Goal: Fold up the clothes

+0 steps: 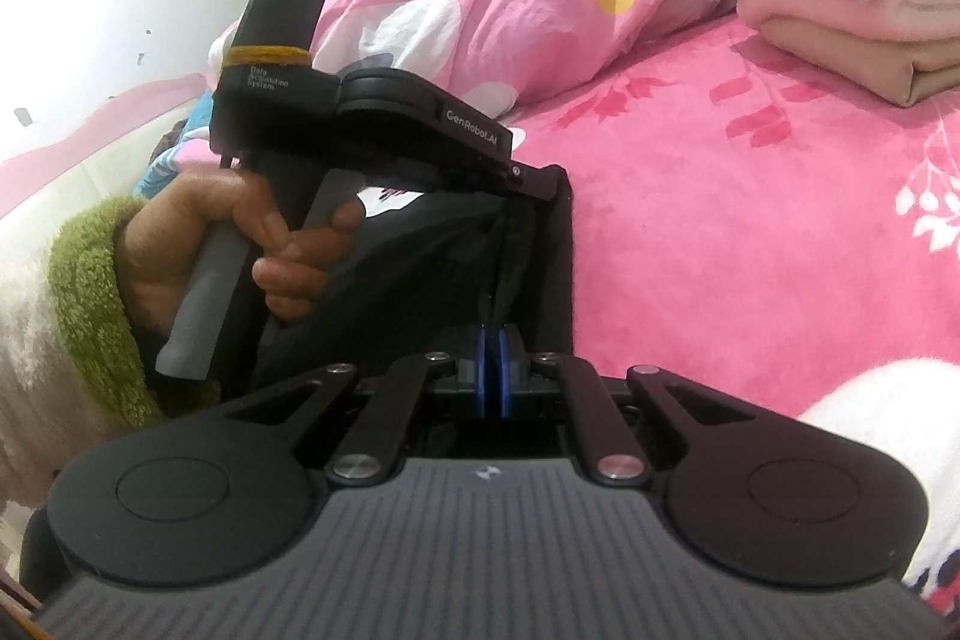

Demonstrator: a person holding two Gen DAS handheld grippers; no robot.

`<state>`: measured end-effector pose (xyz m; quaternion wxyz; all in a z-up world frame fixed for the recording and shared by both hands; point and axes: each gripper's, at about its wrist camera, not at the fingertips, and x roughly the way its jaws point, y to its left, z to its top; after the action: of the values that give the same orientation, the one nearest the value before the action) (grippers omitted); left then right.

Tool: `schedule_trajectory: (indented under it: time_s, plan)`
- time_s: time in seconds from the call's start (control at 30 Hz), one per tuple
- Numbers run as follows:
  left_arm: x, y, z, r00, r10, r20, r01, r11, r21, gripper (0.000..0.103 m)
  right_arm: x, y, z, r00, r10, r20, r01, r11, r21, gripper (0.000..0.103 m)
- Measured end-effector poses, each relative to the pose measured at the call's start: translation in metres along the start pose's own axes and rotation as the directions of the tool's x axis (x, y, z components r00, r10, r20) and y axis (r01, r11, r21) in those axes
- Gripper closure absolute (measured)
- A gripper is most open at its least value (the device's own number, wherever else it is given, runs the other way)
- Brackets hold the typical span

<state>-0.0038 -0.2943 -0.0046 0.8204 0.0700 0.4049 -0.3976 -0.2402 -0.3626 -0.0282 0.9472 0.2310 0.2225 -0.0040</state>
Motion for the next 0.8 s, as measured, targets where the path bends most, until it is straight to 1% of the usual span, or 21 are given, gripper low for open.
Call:
schedule_trajectory:
  time_s: [0.1,0.17,0.3,0.47,0.8]
  plan:
    - [-0.01,-0.002,0.001,0.999,-0.019,0.038,0.02,1.0,-0.003,0.099,-0.004,0.002,0.001,1.0,-0.005,0.018,0.005,1.0,-0.003,0.1]
    - [-0.013,-0.006,0.001,0.998,-0.021,0.059,0.02,1.0,0.019,0.099,-0.006,0.002,0.0,1.0,-0.009,0.025,0.009,1.0,0.003,0.1]
    - [-0.006,-0.007,0.001,0.999,-0.013,0.044,0.012,1.0,0.023,0.099,-0.004,-0.003,-0.001,1.0,-0.008,0.018,0.007,1.0,0.028,0.1]
    - [-0.006,-0.007,0.002,0.999,-0.017,0.051,0.016,1.0,0.024,0.099,-0.004,-0.001,-0.001,1.0,-0.01,0.019,0.01,1.0,0.025,0.1]
    - [0.001,-0.007,0.001,0.999,-0.018,0.039,0.017,0.999,0.031,0.099,-0.003,-0.004,-0.001,1.0,-0.011,0.015,0.01,0.999,0.041,0.101]
